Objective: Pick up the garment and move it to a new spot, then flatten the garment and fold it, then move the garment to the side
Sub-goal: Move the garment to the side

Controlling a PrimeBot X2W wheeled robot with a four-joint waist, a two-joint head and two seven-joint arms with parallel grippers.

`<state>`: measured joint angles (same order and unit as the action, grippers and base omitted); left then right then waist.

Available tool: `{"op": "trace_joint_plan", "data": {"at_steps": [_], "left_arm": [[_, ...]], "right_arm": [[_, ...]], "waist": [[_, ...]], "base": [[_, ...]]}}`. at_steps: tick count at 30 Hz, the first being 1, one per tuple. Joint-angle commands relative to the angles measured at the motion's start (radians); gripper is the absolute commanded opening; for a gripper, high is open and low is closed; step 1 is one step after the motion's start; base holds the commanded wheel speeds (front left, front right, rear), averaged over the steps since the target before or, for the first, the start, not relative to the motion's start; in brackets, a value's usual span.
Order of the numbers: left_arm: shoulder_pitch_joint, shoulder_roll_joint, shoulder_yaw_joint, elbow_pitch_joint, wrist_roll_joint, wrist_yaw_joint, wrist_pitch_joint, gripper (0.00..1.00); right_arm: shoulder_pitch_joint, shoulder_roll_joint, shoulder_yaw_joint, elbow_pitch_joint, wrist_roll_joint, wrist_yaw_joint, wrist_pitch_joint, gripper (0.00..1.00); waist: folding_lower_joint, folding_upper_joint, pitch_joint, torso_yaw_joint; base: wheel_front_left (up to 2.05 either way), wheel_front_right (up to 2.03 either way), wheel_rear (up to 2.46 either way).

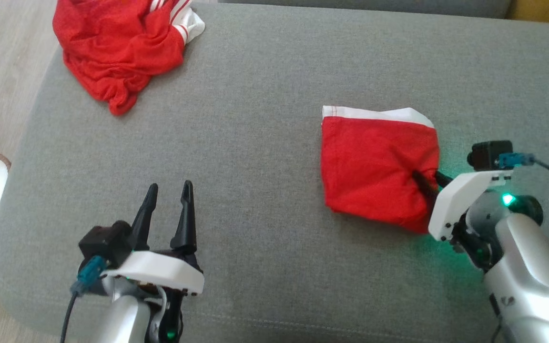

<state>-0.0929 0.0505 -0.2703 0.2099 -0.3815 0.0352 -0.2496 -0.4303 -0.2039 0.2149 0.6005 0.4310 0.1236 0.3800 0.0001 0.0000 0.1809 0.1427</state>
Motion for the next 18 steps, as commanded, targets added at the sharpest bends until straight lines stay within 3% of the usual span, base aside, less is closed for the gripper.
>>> {"op": "trace_joint_plan", "data": {"at_steps": [1,2,10,18], "left_arm": [[-0.04,0.0,0.036,-0.034,-0.001,0.004,-0.012,1.0],[-0.042,0.0,0.036,-0.034,-0.001,0.005,-0.012,1.0],[-0.043,0.0,0.049,-0.043,0.022,0.002,-0.012,1.0],[-0.073,0.0,0.06,-0.066,0.058,-0.01,-0.012,1.0]], "right_arm": [[-0.037,-0.011,0.021,-0.019,0.008,0.007,-0.006,0.23],[-0.045,-0.016,0.025,-0.013,0.01,0.007,-0.016,0.0],[-0.118,-0.067,0.044,0.007,-0.028,0.007,-0.095,0.0],[-0.211,-0.088,0.037,-0.021,-0.073,0.007,-0.104,0.0]], "waist": [[-0.0001,0.0,0.003,0.0],[-0.0001,0.0,0.005,-0.001],[-0.0001,0.0,0.025,-0.056],[-0.0001,0.0,0.09,-0.244]], "base": [[0.0,0.0,0.0],[0.0,0.0,0.0],[0.0,0.0,0.0],[0.0,0.0,0.0]]}}
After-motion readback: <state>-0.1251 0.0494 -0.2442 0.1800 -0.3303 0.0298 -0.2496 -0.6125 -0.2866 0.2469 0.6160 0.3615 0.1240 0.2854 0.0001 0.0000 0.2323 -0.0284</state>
